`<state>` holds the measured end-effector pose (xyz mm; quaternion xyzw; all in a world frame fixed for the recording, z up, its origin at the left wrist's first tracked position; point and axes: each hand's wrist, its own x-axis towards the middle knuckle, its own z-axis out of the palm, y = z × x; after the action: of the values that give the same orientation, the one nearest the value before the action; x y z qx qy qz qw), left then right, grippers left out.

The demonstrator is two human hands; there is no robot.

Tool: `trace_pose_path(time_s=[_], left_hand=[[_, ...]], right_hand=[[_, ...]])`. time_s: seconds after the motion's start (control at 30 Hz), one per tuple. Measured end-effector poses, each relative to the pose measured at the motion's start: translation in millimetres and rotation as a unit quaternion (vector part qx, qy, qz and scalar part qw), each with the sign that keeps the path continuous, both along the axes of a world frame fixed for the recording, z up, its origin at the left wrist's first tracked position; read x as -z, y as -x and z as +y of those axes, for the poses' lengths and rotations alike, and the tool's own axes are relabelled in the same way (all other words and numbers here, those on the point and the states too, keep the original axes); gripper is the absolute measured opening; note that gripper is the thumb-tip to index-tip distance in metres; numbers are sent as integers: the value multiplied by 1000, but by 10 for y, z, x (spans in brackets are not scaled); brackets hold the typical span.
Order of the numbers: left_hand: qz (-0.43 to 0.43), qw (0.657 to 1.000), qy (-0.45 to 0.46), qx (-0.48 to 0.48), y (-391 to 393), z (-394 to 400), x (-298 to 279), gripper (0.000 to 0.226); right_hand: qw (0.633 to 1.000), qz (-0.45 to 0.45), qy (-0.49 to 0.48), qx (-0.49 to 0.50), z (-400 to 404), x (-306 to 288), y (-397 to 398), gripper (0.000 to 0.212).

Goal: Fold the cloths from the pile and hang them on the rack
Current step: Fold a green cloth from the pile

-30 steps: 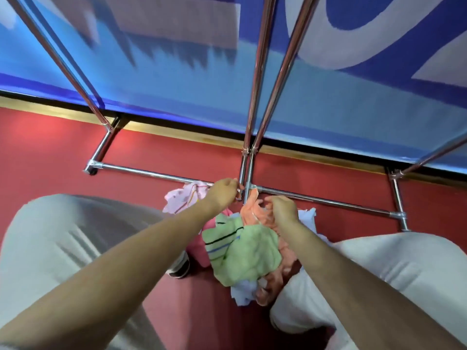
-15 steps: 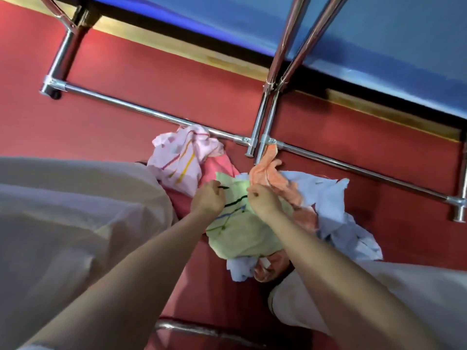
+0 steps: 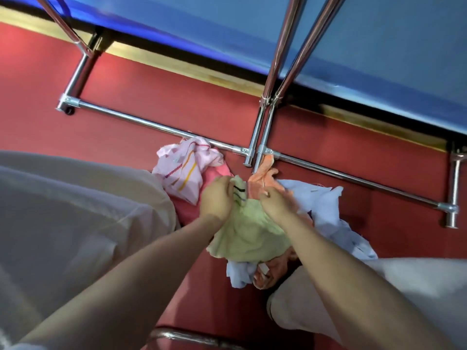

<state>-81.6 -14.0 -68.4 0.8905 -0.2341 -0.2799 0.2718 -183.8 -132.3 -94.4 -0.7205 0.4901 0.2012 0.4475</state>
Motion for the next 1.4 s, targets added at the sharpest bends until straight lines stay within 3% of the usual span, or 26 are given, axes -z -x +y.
trace_pose_path(time_s=[0.07, 0.17, 0.33, 0.47, 0.57, 0.77, 0.9, 1.03, 1.17, 1.3, 1.4], left_hand=[[-27, 999, 39, 15, -103, -94, -330, 27], [-78, 990, 110, 45, -167, -178, -915, 35], [-158, 940, 285, 96, 24, -80, -1965, 32], [-137, 903, 406, -12, 281, 176, -2491, 28], [-54, 905, 415, -74, 522, 314, -2645, 27], [0, 901, 433, -19, 730, 506, -2771, 25], [141, 888, 436, -45, 730, 604, -2785, 22], [308, 840, 437, -91, 599, 636, -2754, 21], [376, 808, 449, -59, 602, 671, -2834, 31], [374, 827, 417, -51, 562, 684, -2839, 38], [415, 816, 402, -20, 553, 700, -2846, 38]], right_hand=[[998, -49, 26, 42, -96, -307, -77, 43], [981, -167, 62, 82, -128, -880, -183, 34], [934, -338, 85, 81, -61, -2033, -219, 34], [906, -403, 57, 118, 146, -2620, 35, 22], [908, -401, 68, 105, 373, -2720, 276, 20], [902, -396, 86, 150, 661, -2843, 651, 32], [929, -335, 73, 139, 791, -2766, 859, 38], [948, -290, 53, 123, 933, -2610, 964, 40], [941, -298, -10, 159, 998, -2525, 889, 39], [942, -266, -66, 192, 972, -2305, 792, 32], [946, -214, -113, 214, 967, -2171, 715, 27]])
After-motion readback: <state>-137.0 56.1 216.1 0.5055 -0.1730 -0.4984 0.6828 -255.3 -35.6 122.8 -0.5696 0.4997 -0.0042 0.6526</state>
